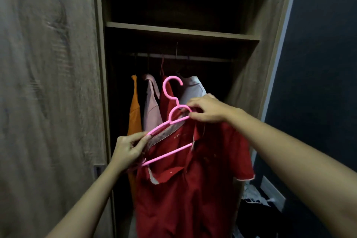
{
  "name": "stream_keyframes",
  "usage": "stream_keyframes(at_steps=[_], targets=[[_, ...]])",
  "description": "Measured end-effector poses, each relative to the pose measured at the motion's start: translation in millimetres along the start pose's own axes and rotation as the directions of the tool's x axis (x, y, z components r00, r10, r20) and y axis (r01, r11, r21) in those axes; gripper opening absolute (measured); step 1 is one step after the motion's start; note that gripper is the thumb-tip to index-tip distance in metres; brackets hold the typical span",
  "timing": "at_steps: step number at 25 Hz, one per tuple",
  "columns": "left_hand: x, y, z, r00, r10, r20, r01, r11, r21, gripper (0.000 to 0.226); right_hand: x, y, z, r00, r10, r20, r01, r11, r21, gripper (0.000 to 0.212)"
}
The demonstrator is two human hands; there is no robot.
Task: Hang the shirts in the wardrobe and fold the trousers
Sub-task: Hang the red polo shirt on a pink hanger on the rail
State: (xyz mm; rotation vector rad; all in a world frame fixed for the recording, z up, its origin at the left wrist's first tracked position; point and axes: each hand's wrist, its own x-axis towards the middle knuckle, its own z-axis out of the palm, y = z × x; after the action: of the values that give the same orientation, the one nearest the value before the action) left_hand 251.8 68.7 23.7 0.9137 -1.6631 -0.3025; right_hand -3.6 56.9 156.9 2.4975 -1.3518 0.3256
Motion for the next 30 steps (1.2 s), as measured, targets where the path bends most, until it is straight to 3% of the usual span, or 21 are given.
stream_keyframes(at_steps=[3, 5, 7, 9, 11, 12, 13, 15, 17, 18, 21, 24, 26, 28, 30], targets=[[2.9, 13.0, -7.8, 0.991, 0.103, -0.088, -0.100, 0.994, 0.046, 0.037, -17.6, 10.5, 7.5, 0.951, -0.077, -0.299, 0.023, 0.983, -0.180, 0.045], [6.4, 22.3, -12.0, 0.954, 0.250, -0.167, -0.199, 0.941, 0.273, 0.047, -15.2, 10.6, 14.5, 0.906, -0.083, -0.416, 0.008, 0.984, -0.180, 0.041], [-1.5, 26.2, -7.4, 0.867, 0.323, -0.379, -0.155, 0.899, 0.411, 0.032, -10.1, 11.3, 14.3, 0.886, -0.030, -0.462, -0.039, 0.989, -0.140, 0.049], [-35.1, 30.5, 16.7, 0.794, 0.377, -0.478, -0.201, 0.904, 0.378, 0.021, -8.7, 12.9, 12.1, 0.868, 0.003, -0.497, -0.063, 0.992, -0.105, 0.052], [-65.1, 18.7, 50.1, 0.907, 0.251, -0.337, -0.142, 0.938, 0.316, 0.022, -8.9, 12.1, 9.4, 0.852, -0.002, -0.524, -0.052, 0.995, -0.088, 0.051], [-71.4, 11.8, 64.1, 0.969, 0.085, -0.233, -0.020, 0.963, 0.269, 0.028, -9.2, 10.6, 7.6, 0.845, -0.003, -0.535, -0.039, 0.997, -0.067, 0.050], [-70.8, 3.3, 76.1, 0.986, -0.116, -0.121, 0.138, 0.970, 0.201, 0.036, -9.6, 8.4, 4.7, 0.842, -0.003, -0.540, -0.019, 0.999, -0.035, 0.050], [-58.8, -1.3, 89.3, 0.918, -0.380, 0.114, 0.378, 0.925, 0.042, 0.044, -10.5, 4.5, -1.6, 0.843, -0.007, -0.538, 0.027, 0.999, 0.029, 0.047], [-48.0, 4.9, 98.8, 0.841, -0.452, 0.299, 0.474, 0.880, -0.002, 0.047, -14.6, 6.5, -8.7, 0.849, 0.008, -0.528, 0.035, 0.997, 0.071, 0.042], [-48.0, 4.4, 102.3, 0.827, -0.458, 0.326, 0.486, 0.874, -0.006, 0.049, -18.2, 8.8, -10.6, 0.858, 0.013, -0.514, 0.039, 0.995, 0.089, 0.041], [-55.3, -2.7, 87.9, 0.823, -0.526, 0.212, 0.554, 0.826, -0.104, 0.055, -36.8, 21.1, -3.7, 0.887, -0.025, -0.461, 0.057, 0.997, 0.055, 0.046], [-55.8, -11.3, 46.4, 0.869, -0.486, 0.090, 0.494, 0.854, -0.164, 0.040, -62.0, 38.3, 16.9, 0.906, -0.018, -0.423, 0.021, 1.000, 0.003, 0.052], [-52.5, -12.8, 22.0, 0.883, -0.465, 0.068, 0.469, 0.882, -0.044, 0.036, -74.7, 48.0, 33.9, 0.904, 0.039, -0.426, -0.027, 0.999, 0.035, 0.059], [-54.9, -14.9, 6.8, 0.872, -0.487, 0.052, 0.477, 0.869, 0.131, 0.030, -86.9, 52.6, 50.7, 0.883, 0.089, -0.462, -0.065, 0.996, 0.066, 0.051], [-55.2, -16.4, -1.9, 0.856, -0.517, 0.001, 0.514, 0.851, 0.106, 0.031, -96.0, 52.9, 67.1, 0.866, 0.106, -0.489, -0.065, 0.993, 0.101, 0.045]])
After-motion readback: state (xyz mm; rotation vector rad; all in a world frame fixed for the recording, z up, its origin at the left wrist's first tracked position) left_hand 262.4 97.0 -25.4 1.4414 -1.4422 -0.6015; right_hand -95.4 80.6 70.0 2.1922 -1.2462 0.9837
